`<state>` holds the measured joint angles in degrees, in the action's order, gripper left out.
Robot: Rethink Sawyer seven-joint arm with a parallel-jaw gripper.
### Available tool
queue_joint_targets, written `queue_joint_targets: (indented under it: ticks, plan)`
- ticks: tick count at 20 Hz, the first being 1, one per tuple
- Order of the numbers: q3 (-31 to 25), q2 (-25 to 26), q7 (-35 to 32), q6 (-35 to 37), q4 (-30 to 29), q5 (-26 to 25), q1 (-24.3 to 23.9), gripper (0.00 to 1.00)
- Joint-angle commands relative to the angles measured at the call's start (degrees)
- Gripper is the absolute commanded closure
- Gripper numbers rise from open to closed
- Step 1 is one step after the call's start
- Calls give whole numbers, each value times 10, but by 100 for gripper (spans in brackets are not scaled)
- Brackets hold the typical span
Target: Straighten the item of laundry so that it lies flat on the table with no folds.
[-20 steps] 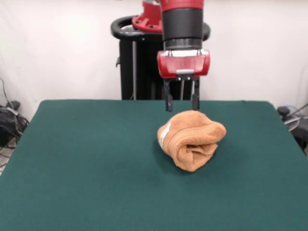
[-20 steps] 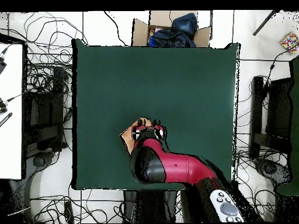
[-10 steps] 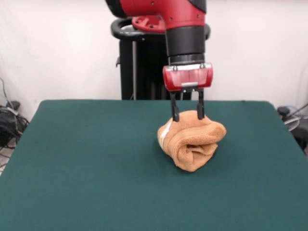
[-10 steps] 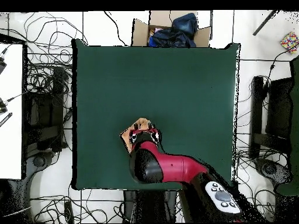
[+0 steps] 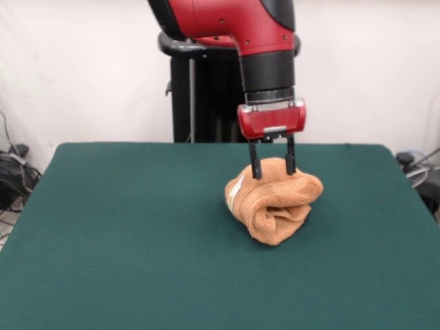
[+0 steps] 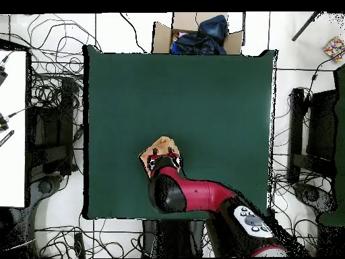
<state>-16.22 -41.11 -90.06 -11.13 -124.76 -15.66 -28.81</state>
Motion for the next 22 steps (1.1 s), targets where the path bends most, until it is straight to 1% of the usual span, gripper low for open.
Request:
queue_joint_targets:
  ticks: [1,7,9,13,22]
  plan:
    - [-35,31,-74,23,22,-21,10,0]
    - [-19,32,-72,19,27,-20,17,0]
    - [-3,29,-76,16,29,-11,25,0]
    - [26,43,-66,45,45,0,36,0]
    - [57,55,-63,59,57,5,52,0]
